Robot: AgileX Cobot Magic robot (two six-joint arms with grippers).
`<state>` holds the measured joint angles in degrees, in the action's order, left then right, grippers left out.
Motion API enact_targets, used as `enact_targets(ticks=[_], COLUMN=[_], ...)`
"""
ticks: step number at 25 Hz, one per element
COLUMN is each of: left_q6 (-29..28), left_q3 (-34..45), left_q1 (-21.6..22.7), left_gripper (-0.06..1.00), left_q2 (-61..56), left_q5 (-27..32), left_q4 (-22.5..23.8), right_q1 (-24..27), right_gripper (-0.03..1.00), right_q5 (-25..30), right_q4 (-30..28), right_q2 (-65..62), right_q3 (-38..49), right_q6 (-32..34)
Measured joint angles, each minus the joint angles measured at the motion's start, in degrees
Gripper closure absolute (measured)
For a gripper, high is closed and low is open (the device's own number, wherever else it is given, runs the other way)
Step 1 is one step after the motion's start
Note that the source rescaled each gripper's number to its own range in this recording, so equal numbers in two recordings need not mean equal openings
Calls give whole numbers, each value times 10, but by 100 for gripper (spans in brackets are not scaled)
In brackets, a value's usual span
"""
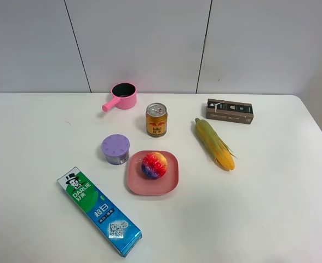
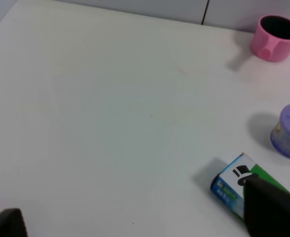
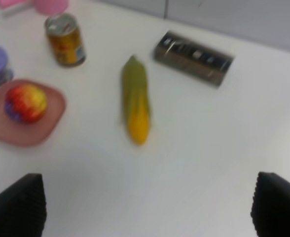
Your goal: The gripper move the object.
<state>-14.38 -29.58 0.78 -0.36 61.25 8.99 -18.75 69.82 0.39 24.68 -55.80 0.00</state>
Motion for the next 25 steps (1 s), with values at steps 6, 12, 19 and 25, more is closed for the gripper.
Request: enact_targets(ticks=[6, 12, 19, 25], left_q6=[0, 0, 0, 0], left_q3=[0, 0, 0, 0], left_q1=[0, 0, 0, 0], left_gripper=[-6, -6, -6, -6], left_q2=[0, 0, 0, 0], left_q5=[0, 0, 0, 0], left_q4=[0, 0, 0, 0], right_q1=[0, 0, 5, 73], right_gripper=[15, 16, 16, 16], right_q5=[0, -37, -38, -34], right_q4=[-4, -26, -38, -33], right_q2=[-44, -161, -248, -248], right_q3=[105, 176, 194, 218], right_q6=[22, 49, 61, 24])
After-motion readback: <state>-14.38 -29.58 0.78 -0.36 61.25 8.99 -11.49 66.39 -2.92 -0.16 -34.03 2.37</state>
